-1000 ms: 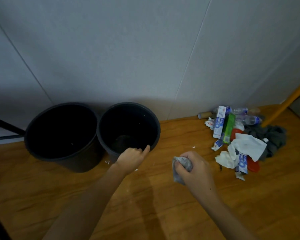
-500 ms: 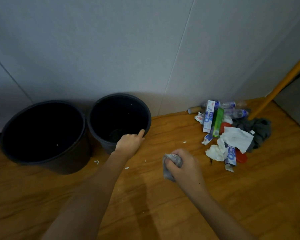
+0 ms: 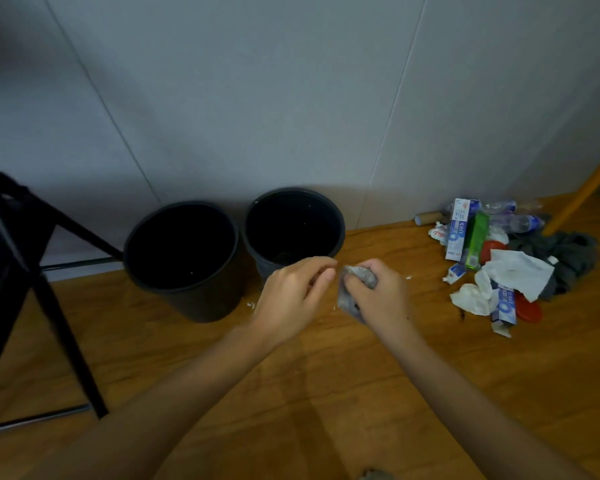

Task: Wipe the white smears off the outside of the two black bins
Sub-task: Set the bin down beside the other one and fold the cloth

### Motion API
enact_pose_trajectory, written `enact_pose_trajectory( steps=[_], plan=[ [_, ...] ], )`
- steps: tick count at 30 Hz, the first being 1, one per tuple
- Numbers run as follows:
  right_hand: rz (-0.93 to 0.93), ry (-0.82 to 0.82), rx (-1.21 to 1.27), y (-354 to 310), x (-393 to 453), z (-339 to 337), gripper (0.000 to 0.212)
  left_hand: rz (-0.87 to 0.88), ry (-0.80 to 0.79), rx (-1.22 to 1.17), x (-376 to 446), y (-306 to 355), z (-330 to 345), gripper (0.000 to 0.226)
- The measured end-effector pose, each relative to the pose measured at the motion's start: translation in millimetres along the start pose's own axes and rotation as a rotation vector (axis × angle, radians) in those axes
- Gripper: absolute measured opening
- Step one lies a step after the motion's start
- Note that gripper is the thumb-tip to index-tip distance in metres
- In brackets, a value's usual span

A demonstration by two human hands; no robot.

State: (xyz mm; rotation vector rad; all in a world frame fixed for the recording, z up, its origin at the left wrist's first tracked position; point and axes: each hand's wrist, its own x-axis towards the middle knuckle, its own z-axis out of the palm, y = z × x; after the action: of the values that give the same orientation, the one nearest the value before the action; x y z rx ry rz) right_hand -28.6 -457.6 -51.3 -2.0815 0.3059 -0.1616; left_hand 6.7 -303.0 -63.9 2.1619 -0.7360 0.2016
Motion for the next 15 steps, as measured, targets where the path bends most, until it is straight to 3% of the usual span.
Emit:
enact_pose_trajectory(
  steps=[4,10,15],
  plan=[
    [-0.028,0.020,0.119,-42.4,-27.5,6.5,0.015,-0.118,-0.128,-0.050,-40.3,40.9,-45.2,0.042],
    [-0.058,-0.056,0.365,-101.5,-91.1,18.3,0.006,-0.208,0.029,-0.117,-85.1,91.9,-102.3,0.046],
    [-0.006,-0.231,0.476,-126.2,-138.7,26.9,0.010,-0.258,0.103,-0.173,-125.1,107.9,-139.1,0.039]
  ],
)
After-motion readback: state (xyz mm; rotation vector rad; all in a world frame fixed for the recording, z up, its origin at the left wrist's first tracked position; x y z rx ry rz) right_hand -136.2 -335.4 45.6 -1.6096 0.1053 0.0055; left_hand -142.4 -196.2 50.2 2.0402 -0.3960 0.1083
